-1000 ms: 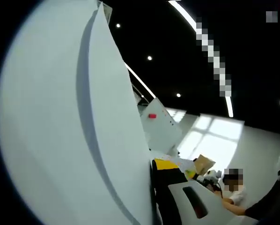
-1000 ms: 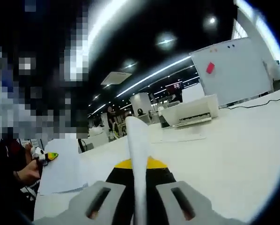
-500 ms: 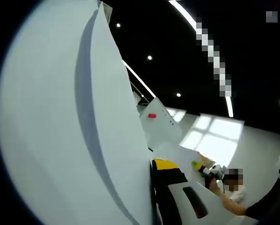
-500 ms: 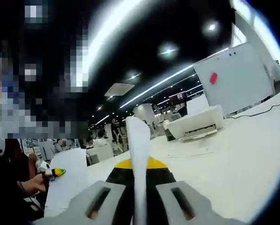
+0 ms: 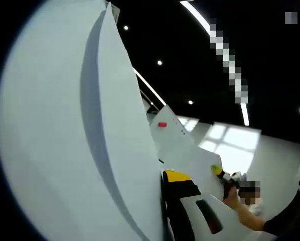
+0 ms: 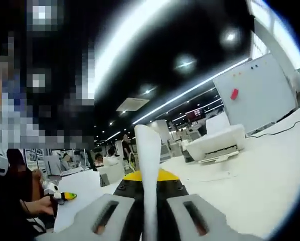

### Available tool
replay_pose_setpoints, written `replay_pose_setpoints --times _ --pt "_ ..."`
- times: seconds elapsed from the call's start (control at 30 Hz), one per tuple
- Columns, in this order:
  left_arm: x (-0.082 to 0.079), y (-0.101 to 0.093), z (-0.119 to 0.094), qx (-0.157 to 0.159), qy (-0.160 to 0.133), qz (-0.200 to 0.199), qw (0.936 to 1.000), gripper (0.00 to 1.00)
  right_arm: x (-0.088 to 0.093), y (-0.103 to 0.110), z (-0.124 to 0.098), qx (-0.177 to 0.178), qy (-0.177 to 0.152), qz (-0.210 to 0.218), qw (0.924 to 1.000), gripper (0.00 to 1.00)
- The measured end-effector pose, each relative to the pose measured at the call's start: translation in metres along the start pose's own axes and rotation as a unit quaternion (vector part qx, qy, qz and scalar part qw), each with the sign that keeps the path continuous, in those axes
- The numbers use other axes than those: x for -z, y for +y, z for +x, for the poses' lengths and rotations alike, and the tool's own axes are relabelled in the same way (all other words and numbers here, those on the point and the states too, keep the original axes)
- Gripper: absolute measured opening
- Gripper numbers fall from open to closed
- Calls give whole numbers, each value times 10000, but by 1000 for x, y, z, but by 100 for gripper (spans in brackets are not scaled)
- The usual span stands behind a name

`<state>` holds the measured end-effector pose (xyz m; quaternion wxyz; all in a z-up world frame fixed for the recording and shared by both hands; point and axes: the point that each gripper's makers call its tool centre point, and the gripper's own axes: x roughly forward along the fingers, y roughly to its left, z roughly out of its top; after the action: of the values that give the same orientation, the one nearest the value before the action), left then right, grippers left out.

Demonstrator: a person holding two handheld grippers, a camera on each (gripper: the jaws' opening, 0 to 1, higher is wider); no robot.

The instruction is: Organize the stack of printing papers by aligning and flattening the scattered papers on the table

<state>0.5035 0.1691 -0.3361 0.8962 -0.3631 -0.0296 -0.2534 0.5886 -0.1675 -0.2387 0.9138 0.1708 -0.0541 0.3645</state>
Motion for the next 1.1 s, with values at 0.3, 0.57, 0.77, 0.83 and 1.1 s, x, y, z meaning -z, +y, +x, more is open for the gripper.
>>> replay_pose_setpoints --times 0.3,0.57,0.77,0.83,1.1 --pt "0 0 0 5 -4 18 10000 8 -22 20 4 -222 -371 245 9988 0" --pt "-1 1 0 0 -41 23 10000 8 -32 29 7 -396 -584 500 9963 0" --pt "0 1 0 -8 -10 37 10000 8 -37 38 8 -490 -707 555 9947 0" --pt "0 0 0 -2 -5 38 10000 8 -37 41 9 -532 -723 576 9943 0" --pt "1 -1 1 6 4 58 10000 9 -41 54 14 -669 -814 632 9924 0"
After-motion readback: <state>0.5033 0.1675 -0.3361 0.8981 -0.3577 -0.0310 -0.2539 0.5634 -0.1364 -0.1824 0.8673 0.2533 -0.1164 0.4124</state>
